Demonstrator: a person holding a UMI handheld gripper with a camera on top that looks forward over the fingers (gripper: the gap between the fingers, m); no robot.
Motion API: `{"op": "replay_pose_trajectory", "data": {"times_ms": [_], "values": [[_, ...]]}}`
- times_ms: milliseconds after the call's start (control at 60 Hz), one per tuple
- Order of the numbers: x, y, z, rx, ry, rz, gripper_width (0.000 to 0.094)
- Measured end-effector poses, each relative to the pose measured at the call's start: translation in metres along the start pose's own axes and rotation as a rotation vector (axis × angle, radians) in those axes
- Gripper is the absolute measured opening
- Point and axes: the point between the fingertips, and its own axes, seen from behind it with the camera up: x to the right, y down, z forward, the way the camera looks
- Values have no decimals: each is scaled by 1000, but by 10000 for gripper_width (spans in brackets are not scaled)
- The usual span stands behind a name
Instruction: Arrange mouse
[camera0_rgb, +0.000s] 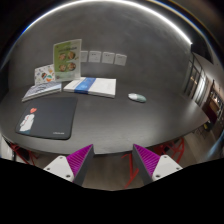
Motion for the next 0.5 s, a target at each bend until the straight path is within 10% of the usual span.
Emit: {"op": "replay_pose_trajectory", "data": {"times_ms": [500], "values": [[133,-57,87,-22,41,39,833]]}}
